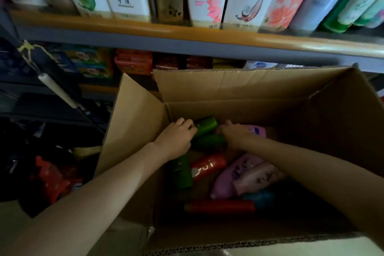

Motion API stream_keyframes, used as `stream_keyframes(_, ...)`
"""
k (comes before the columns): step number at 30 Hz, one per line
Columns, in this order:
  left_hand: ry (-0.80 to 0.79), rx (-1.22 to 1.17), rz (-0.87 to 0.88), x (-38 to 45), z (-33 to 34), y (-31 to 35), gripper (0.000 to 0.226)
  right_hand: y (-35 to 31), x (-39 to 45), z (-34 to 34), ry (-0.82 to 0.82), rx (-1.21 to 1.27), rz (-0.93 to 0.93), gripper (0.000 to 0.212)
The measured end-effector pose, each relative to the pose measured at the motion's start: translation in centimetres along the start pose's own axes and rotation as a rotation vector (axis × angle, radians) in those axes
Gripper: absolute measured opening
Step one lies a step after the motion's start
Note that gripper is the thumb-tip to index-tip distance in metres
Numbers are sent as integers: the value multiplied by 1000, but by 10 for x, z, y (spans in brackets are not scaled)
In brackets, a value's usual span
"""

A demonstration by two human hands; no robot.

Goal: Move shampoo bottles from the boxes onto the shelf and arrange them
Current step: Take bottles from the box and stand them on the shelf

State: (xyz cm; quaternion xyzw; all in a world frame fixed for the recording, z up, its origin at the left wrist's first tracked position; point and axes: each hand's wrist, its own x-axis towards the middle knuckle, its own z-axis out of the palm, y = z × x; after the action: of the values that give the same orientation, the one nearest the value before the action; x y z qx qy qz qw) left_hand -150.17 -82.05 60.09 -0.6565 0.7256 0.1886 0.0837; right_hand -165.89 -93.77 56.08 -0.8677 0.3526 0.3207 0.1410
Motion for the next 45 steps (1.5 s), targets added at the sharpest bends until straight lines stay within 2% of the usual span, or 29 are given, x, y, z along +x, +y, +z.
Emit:
stream_keyframes(2,3,-153,-56,2,-13,-1,42,12,-20,-42,-171,-72,9,71)
stream_keyframes(5,-70,-479,-207,7,-45,1,41,42,-67,-101,-328,80,43,88)
stream_keyframes(6,-123,-593,-248,7,-58,3,40,52,-85,-117,-310,184,51,88)
stream_keyframes(8,-228,-911,-278,5,-84,8,39,67,-117,-142,-236,450,36,65)
stream_keyframes(9,-262,-1119,-258,2,-98,11,37,71,-132,-154,-190,576,11,52)
stream_keyframes(10,-273,-1316,-210,-2,-113,13,33,75,-146,-167,-127,665,-17,49)
stream_keyframes(12,-175,-1556,-84,-9,-148,13,29,76,-175,-192,-21,776,-57,49)
stream_keyframes(14,-83,-1673,54,-22,-185,13,30,73,-201,-212,61,864,-102,38)
stream_keyframes(15,-73,-1707,126,-30,-203,14,30,70,-212,-220,101,909,-149,47)
stream_keyframes(17,-54,-1694,243,-42,-231,21,32,61,-231,-230,184,967,-254,79)
stream_keyframes(19,24,-1669,319,-51,-253,37,44,53,-243,-238,287,1022,-359,90)
stream_keyframes(20,115,-1650,331,-53,-264,46,45,48,-249,-242,344,1069,-405,90)
stream_keyframes(22,361,-1619,327,-57,-288,63,28,40,-259,-251,488,1137,-474,81)
stream_keyframes(25,699,-1538,271,-63,-326,77,16,29,-270,-266,852,997,-436,50)
stream_keyframes(26,772,-1489,265,-64,-338,80,19,24,-271,-271,1003,887,-393,52)
stream_keyframes(28,867,-1428,272,-67,-359,86,15,13,-271,-278,1229,608,-266,72)
stream_keyframes(30,914,-1380,299,-70,-378,94,14,2,-269,-285,1412,400,-103,90)
stream_keyframes(32,949,-1263,318,-72,-394,103,26,-5,-268,-294,1549,358,15,96)
stream_keyframes(37,930,-942,441,-83,-427,117,37,-1,-267,-327,1820,643,-75,85)
stream_keyframes(39,951,-858,454,-81,-437,111,39,4,-266,-344,1868,682,-73,81)
stream_keyframes(45,1042,-809,405,-54,-458,87,46,14,-248,-383,1892,687,-57,77)
